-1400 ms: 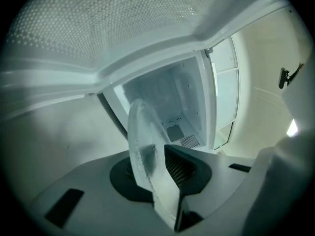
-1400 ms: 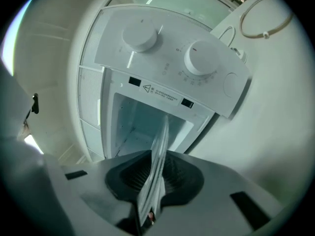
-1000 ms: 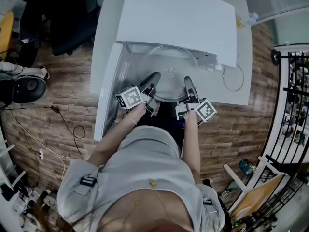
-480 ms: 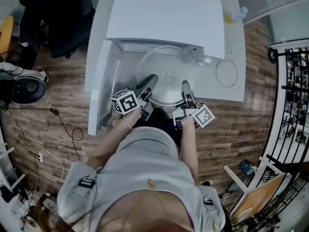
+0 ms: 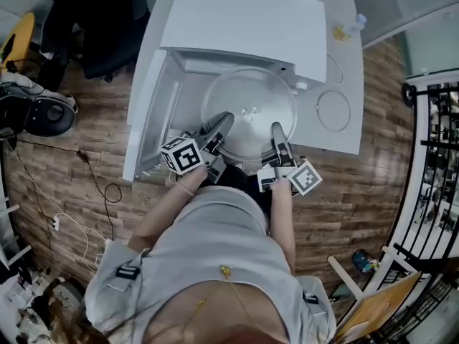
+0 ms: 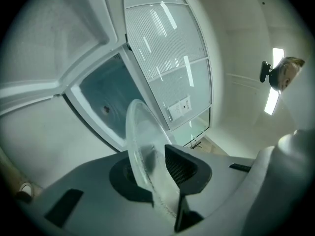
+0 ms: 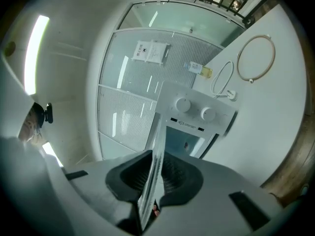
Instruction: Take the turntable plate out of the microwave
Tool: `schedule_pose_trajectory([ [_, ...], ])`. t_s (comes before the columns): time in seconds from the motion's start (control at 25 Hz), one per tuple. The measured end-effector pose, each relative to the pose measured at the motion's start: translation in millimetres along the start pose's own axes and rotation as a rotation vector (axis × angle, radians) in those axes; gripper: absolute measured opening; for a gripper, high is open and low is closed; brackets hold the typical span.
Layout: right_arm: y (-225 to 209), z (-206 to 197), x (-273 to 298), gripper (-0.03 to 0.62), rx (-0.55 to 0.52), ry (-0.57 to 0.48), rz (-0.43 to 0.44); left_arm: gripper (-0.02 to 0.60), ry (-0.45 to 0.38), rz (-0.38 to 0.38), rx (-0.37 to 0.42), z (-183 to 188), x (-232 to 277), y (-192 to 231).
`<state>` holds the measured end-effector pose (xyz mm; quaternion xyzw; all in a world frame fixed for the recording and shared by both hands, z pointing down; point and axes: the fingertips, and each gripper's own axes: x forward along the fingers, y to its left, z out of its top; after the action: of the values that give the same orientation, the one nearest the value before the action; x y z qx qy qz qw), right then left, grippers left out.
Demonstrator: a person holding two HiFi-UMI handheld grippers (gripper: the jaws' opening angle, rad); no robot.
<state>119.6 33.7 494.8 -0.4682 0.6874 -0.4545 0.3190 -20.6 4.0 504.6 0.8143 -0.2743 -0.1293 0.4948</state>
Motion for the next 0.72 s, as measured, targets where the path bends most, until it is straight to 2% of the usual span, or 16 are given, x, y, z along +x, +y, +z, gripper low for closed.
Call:
schedule_pose_trajectory([
  [0.48,41,20,4,0.051,-0.023,0.045,0.103,0.084,-0.06,-0.005,0.04,19,-5,-43],
  [0.72,48,32,23,0.051,-0.016,0.062,0.111,0.084,-0.071,0.006,0.053,42,3,-51],
])
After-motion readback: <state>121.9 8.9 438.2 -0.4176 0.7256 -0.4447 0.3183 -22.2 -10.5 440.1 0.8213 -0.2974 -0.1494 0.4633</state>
